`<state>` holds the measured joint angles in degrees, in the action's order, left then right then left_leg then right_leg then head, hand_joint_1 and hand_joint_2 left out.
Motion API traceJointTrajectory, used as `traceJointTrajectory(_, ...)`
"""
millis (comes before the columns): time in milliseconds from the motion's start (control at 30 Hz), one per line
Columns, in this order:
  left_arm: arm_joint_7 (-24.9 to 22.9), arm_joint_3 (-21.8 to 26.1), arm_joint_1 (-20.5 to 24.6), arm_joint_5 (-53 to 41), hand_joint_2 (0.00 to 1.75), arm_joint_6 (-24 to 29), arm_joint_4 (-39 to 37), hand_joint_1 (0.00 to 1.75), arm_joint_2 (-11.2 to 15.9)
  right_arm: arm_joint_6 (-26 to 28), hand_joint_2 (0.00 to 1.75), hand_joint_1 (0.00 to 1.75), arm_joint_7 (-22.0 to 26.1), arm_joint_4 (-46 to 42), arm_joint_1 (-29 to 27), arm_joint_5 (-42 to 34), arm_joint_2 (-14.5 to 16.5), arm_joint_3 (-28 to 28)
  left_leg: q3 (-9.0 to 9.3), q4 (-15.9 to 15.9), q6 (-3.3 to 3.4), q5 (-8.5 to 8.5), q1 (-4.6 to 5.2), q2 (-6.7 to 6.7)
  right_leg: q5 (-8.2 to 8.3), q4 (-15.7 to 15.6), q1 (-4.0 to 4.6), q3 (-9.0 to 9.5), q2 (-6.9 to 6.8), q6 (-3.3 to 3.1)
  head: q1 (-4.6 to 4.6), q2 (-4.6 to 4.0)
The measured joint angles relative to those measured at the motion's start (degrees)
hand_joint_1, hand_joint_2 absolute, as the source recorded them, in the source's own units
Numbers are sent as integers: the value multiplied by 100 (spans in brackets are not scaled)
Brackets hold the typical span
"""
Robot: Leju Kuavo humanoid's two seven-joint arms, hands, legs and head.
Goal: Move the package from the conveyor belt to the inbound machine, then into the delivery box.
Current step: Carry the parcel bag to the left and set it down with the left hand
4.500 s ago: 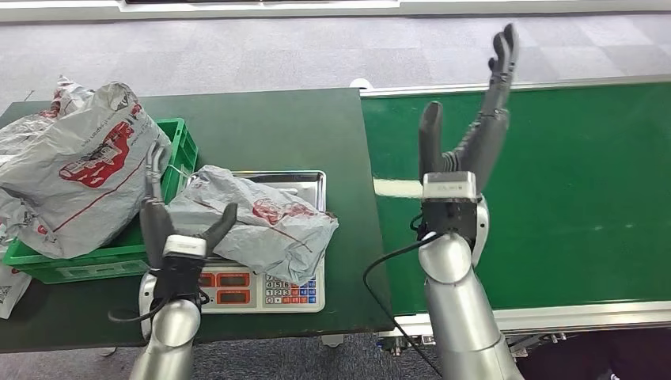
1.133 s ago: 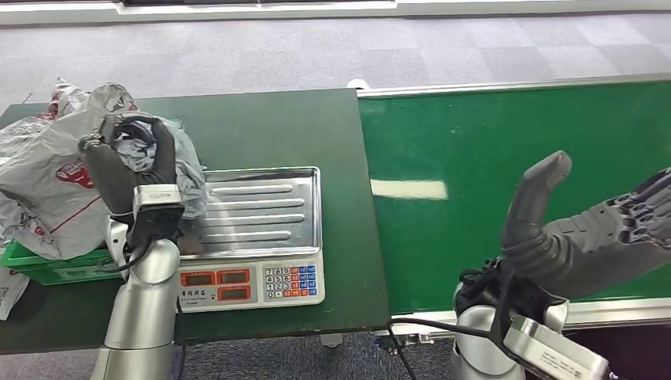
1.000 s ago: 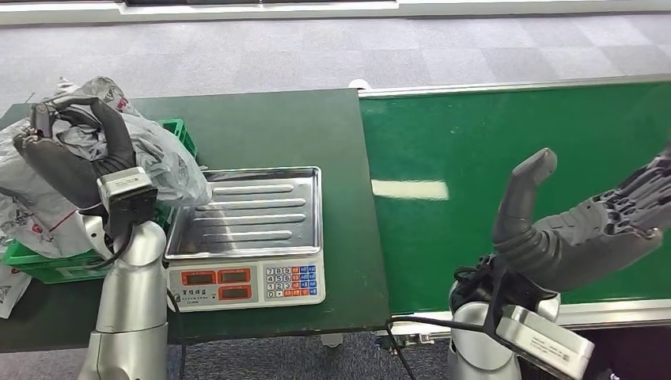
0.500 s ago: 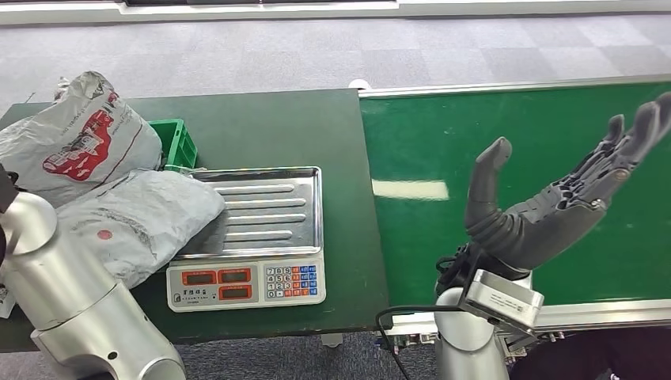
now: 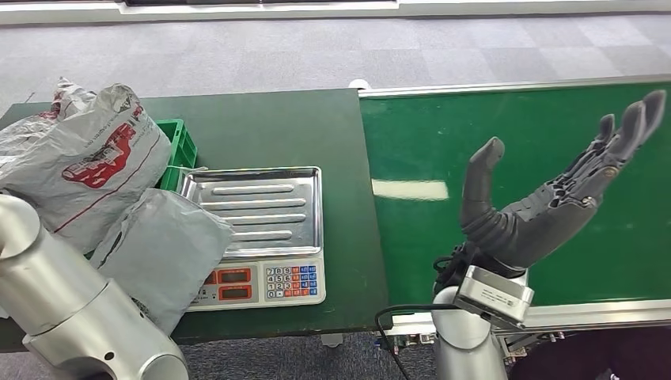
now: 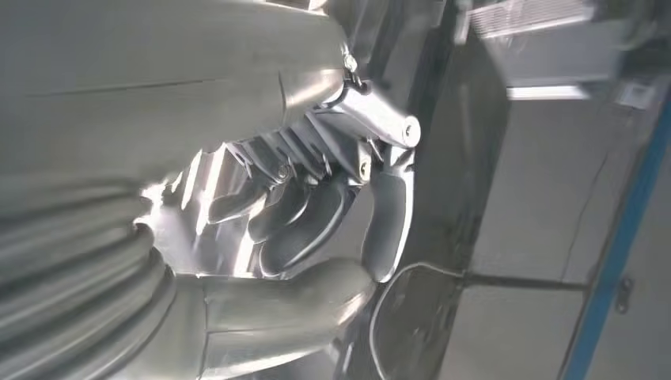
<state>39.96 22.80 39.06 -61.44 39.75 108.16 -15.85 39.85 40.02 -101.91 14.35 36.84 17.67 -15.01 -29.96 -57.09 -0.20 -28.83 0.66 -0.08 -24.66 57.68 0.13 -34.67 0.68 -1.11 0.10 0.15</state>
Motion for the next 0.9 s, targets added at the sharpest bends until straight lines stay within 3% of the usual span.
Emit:
traceJointTrajectory(100,-276,49,77,-1663,175,-1,-431,21,58,0,175,0,0,-1,-4,64,2,20,6,0,1,2,5,-9,0,-1,-2,3,-7,0,2,0)
traceJointTrajectory(133,-680,-29,96,-2155,175,-1,-755,0,193,0,175,0,1,-7,-8,88,2,38,9,-1,0,4,7,-8,1,-1,-1,0,-7,-1,1,0)
traceJointTrajectory(200,-2165,-459,202,-2655,175,-2,-1695,0,614,5,175,0,1,-25,-22,115,3,81,9,-6,-5,11,10,5,12,-2,4,-12,5,-5,-3,0)
traceJointTrajectory(300,-5262,-1762,478,-2604,175,-78,-3407,0,1085,16,175,0,1,-49,-35,127,4,125,-2,-8,-6,22,6,-3,23,-2,10,-8,-4,-7,-8,0)
traceJointTrajectory(333,-6008,-2192,546,-2412,175,-267,-3926,0,1144,15,175,0,1,-52,-36,126,3,133,-1,-8,-5,25,3,-6,23,-1,9,-5,-9,-6,-5,0)
traceJointTrajectory(367,-6426,-2515,620,-2152,175,-608,-4398,0,1172,15,175,0,1,-52,-38,116,2,143,0,-8,-6,27,3,-2,25,-1,6,-5,-5,-6,-5,0)
traceJointTrajectory(400,-6518,-2720,699,-1823,175,-1176,-4849,0,1169,15,175,0,0,-51,-40,89,-1,153,0,-8,-6,28,4,12,29,-1,3,-7,8,-4,-5,0)
traceJointTrajectory(467,-5888,-2909,828,-1202,175,-2551,-5577,0,1145,15,175,0,-2,-48,-46,-2,-11,176,-3,-8,-5,27,5,47,38,-1,-4,-17,42,-2,-5,0)
traceJointTrajectory(500,-5166,-2941,858,-945,175,-3193,-5856,0,1138,15,175,0,-3,-42,-52,-45,-16,190,-6,-8,-5,26,6,60,42,-1,-5,-24,55,-1,-6,0)
traceJointTrajectory(633,-1142,-3036,891,-326,175,-4827,-6521,0,1210,13,175,0,-3,-12,-82,-92,-22,268,-23,-8,-5,25,6,59,41,0,-5,-38,55,-2,-4,0)
traceJointTrajectory(667,-380,-3080,889,-260,175,-5061,-6634,0,1250,13,175,0,-2,-8,-90,-90,-22,293,-25,-7,-5,23,6,58,41,0,-5,-41,56,-2,-4,0)
traceJointTrajectory(700,90,-3129,887,-220,175,-5199,-6735,0,1293,14,175,0,-2,-5,-99,-83,-22,320,-27,-7,-5,21,6,59,40,0,-5,-45,57,-2,-3,0)
traceJointTrajectory(767,122,-3218,877,-171,175,-5291,-6880,0,1368,15,175,0,-2,-5,-117,-53,-22,377,-32,-6,-5,18,5,60,40,0,-4,-53,58,-2,-4,0)
traceJointTrajectory(900,-1102,-3348,861,-97,175,-5181,-6954,0,1468,15,175,0,-1,-5,-139,43,-22,467,-41,-6,-4,21,4,47,40,0,-1,-60,45,-2,-6,0)
